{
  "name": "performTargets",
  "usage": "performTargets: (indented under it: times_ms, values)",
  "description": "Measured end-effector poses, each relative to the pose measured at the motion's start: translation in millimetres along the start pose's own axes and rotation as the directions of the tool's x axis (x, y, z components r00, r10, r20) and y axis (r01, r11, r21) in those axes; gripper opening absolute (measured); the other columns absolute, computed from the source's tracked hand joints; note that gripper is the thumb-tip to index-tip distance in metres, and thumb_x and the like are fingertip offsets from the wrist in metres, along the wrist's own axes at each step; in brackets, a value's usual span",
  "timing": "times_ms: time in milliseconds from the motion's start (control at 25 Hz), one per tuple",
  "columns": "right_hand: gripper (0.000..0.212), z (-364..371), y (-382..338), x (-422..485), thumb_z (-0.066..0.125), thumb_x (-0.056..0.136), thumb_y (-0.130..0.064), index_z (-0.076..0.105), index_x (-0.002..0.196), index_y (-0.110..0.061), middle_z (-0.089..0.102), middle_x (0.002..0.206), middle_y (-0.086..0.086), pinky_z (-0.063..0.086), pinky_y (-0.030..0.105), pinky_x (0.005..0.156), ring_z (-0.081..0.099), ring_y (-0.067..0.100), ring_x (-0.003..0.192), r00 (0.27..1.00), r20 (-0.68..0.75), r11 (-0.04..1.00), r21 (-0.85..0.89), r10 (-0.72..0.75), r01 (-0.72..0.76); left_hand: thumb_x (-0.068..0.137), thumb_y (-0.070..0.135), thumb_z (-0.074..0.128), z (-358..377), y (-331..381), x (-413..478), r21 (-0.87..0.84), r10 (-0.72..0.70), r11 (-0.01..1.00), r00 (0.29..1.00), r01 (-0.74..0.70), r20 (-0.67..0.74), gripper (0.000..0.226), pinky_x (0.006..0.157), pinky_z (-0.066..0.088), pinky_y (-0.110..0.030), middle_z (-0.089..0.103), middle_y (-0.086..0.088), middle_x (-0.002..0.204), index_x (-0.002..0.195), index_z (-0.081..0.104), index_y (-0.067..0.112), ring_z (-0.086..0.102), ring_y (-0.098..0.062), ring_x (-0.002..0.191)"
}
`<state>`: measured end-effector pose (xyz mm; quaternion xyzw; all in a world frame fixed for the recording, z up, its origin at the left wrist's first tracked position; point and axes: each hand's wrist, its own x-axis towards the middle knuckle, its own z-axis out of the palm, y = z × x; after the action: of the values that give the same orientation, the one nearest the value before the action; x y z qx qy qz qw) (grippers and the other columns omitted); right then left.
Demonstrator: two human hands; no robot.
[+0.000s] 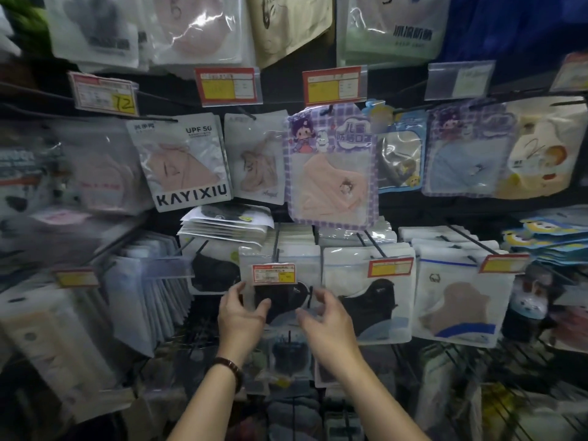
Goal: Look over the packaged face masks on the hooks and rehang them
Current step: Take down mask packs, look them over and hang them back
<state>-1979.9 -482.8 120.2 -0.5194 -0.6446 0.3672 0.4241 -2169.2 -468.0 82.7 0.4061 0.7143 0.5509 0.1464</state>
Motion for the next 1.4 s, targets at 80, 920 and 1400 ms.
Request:
performTargets:
  times_ms: [80, 920, 1400]
  values:
    - [0.073, 10.1, -8.0, 5.3, 0.073, 0.100, -0.037, 0.039, 0.164, -0.022, 0.045, 0.166, 0.000, 0.039, 0.040, 0.124, 0.045, 0.024, 0.152, 0.999, -0.022, 0.999, 0.006, 0.041, -0.041, 0.086, 0.037, 0.087, -2.1, -1.5, 11.8, 0.037, -0.030, 0.999, 0.997, 0.027, 0.077, 0.082, 0.121, 0.042, -0.046, 0.053, -0.007, 0.155, 0.155, 0.049, 0.015, 0.051, -0.028, 0.143]
    - [0.007, 6.8, -6.6, 0.3, 0.067, 0.105, -0.026, 0.070, 0.110, -0.029, 0.074, 0.094, -0.013, 0.056, 0.033, 0.078, 0.073, 0.012, 0.090, 0.952, -0.305, 1.000, 0.010, 0.012, -0.009, 0.101, 0.018, 0.073, -53.3, 8.6, -10.5, -0.227, 0.001, 0.974, 0.993, -0.028, -0.121, 0.019, 0.091, 0.058, -0.031, 0.080, 0.011, 0.105, 0.118, 0.082, 0.023, 0.073, -0.007, 0.100]
    - [0.009, -28.0, 11.1, -38.7, 0.075, 0.099, -0.026, 0.077, 0.099, -0.035, 0.075, 0.081, -0.016, 0.057, 0.028, 0.069, 0.070, 0.004, 0.076, 0.945, -0.306, 0.979, 0.122, -0.116, 0.160, 0.092, 0.022, 0.084, -68.0, -15.8, -66.6, -0.387, 0.005, 0.921, 0.994, -0.047, -0.109, 0.006, 0.084, 0.061, -0.033, 0.083, 0.012, 0.091, 0.096, 0.084, 0.026, 0.079, -0.007, 0.089]
